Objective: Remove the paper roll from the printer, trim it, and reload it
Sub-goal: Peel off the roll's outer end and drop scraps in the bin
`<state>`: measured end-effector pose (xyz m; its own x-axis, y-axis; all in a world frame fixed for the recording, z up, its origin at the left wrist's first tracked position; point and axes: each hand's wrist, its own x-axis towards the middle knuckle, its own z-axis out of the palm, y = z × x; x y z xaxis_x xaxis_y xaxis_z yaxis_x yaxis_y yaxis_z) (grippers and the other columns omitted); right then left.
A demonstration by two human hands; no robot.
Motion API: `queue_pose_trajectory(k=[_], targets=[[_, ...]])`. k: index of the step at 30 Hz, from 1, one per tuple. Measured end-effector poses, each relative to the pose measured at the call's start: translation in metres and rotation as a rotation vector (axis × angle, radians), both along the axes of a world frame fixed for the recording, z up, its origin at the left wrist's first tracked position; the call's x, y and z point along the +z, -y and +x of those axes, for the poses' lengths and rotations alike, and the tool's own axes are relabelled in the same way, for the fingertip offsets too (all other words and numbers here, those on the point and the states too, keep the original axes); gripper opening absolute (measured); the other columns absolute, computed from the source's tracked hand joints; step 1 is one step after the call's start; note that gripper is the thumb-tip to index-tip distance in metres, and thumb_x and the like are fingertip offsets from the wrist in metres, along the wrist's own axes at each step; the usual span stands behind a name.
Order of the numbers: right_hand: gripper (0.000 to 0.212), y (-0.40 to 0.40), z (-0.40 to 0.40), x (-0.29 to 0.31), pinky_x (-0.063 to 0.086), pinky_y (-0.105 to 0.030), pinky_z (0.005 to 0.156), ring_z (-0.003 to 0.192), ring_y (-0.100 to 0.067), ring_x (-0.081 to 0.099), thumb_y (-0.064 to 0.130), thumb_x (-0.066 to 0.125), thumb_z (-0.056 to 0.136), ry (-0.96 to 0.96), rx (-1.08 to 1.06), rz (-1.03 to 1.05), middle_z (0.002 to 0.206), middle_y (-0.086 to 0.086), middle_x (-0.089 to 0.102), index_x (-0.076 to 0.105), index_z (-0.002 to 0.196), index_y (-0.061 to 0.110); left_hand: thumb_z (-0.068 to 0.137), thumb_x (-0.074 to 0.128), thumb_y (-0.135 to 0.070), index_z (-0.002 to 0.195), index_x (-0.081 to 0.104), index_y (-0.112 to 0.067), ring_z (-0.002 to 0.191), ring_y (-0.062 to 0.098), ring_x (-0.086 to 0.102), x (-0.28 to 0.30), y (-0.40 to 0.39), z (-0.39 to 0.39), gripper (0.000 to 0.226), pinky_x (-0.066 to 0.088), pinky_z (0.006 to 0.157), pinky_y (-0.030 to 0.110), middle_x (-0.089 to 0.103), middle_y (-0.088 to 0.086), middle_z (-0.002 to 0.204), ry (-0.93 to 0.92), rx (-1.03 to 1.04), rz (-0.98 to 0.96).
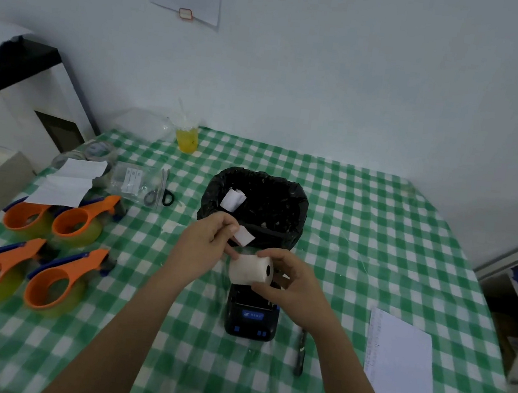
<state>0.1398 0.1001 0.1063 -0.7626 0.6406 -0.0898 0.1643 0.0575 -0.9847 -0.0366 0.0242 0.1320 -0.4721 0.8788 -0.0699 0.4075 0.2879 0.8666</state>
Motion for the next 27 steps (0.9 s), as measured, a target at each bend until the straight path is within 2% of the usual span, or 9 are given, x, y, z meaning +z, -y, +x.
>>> queue_pose_trajectory(k=[2, 6, 9, 13, 15, 17, 21, 24, 27], targets=[[0.039, -0.004, -0.001, -0.005, 0.056, -0.023, 0.079, 0.097, -0.010, 0.066, 0.000, 0.074, 0.074, 0.000, -0.004, -0.016, 0.106, 0.002, 0.064, 0.061, 0.106, 0.019, 0.094, 0.047, -0.021, 0.081, 0.056, -0.027, 0.061, 0.005, 0.070, -0.004, -0.006, -0.004, 0.017, 0.056, 0.067, 0.042, 0.067, -0.008, 0.083, 0.020, 0.029, -0.010], [0.040, -0.019, -0.010, -0.017, 0.057, -0.025, 0.081, 0.104, -0.011, 0.063, -0.002, 0.072, 0.075, -0.028, -0.073, -0.042, 0.114, 0.001, 0.062, 0.060, 0.107, 0.017, 0.093, 0.049, -0.022, 0.091, 0.062, -0.019, 0.068, 0.008, 0.069, -0.017, -0.029, -0.013, 0.013, 0.049, 0.056, 0.022, 0.067, -0.003, 0.081, -0.030, 0.157, 0.026], [0.040, -0.039, -0.022, -0.025, 0.057, -0.026, 0.084, 0.107, -0.007, 0.059, 0.000, 0.072, 0.075, -0.012, -0.151, 0.023, 0.117, 0.001, 0.059, 0.059, 0.105, 0.023, 0.091, 0.052, -0.023, 0.096, 0.064, -0.012, 0.074, 0.016, 0.060, -0.032, -0.056, -0.022, 0.017, 0.048, 0.067, 0.029, 0.063, 0.003, 0.086, -0.141, 0.210, 0.039], [0.040, -0.070, -0.037, -0.035, 0.054, -0.015, 0.080, 0.097, 0.011, 0.056, 0.000, 0.071, 0.077, 0.010, -0.227, 0.066, 0.110, 0.017, 0.056, 0.057, 0.108, 0.021, 0.090, 0.055, -0.029, 0.092, 0.059, -0.012, 0.067, 0.013, 0.050, -0.055, -0.098, -0.038, 0.017, 0.042, 0.063, 0.030, 0.056, 0.003, 0.083, -0.185, 0.207, 0.018], [0.040, -0.085, -0.042, -0.043, 0.055, -0.014, 0.076, 0.093, 0.012, 0.058, -0.002, 0.070, 0.077, 0.000, -0.290, 0.033, 0.108, 0.017, 0.055, 0.057, 0.108, 0.019, 0.089, 0.057, -0.031, 0.090, 0.058, -0.011, 0.068, 0.015, 0.052, -0.067, -0.118, -0.045, 0.020, 0.046, 0.064, 0.034, 0.057, 0.001, 0.080, -0.172, 0.207, -0.011], [0.040, -0.099, -0.045, -0.053, 0.057, -0.018, 0.074, 0.092, 0.008, 0.059, -0.001, 0.071, 0.077, 0.004, -0.367, 0.001, 0.107, 0.014, 0.057, 0.057, 0.109, 0.018, 0.088, 0.058, -0.032, 0.088, 0.061, -0.010, 0.072, 0.017, 0.056, -0.079, -0.137, -0.050, 0.022, 0.047, 0.064, 0.033, 0.061, 0.001, 0.080, -0.190, 0.193, -0.066], [0.039, -0.121, -0.048, -0.069, 0.058, -0.017, 0.075, 0.103, -0.009, 0.058, 0.001, 0.071, 0.077, 0.028, -0.483, -0.054, 0.113, 0.003, 0.057, 0.059, 0.107, 0.022, 0.090, 0.056, -0.028, 0.089, 0.065, -0.006, 0.071, 0.016, 0.056, -0.098, -0.165, -0.053, 0.023, 0.037, 0.052, 0.021, 0.060, 0.003, 0.078, -0.205, 0.146, -0.151], [0.039, -0.132, -0.050, -0.077, 0.057, -0.016, 0.075, 0.112, -0.019, 0.056, 0.000, 0.072, 0.076, 0.022, -0.545, -0.070, 0.118, -0.003, 0.057, 0.059, 0.106, 0.022, 0.091, 0.055, -0.024, 0.092, 0.066, -0.005, 0.074, 0.018, 0.056, -0.108, -0.180, -0.057, 0.023, 0.041, 0.063, 0.026, 0.064, 0.010, 0.082, -0.228, 0.118, -0.188], [0.039, -0.138, -0.053, -0.079, 0.055, -0.010, 0.073, 0.114, -0.020, 0.055, 0.001, 0.072, 0.077, 0.012, -0.576, -0.100, 0.120, -0.003, 0.057, 0.059, 0.108, 0.019, 0.093, 0.049, -0.017, 0.096, 0.067, -0.005, 0.085, 0.029, 0.060, -0.117, -0.189, -0.064, 0.022, 0.044, 0.068, 0.034, 0.067, 0.017, 0.092, -0.281, 0.056, -0.270]])
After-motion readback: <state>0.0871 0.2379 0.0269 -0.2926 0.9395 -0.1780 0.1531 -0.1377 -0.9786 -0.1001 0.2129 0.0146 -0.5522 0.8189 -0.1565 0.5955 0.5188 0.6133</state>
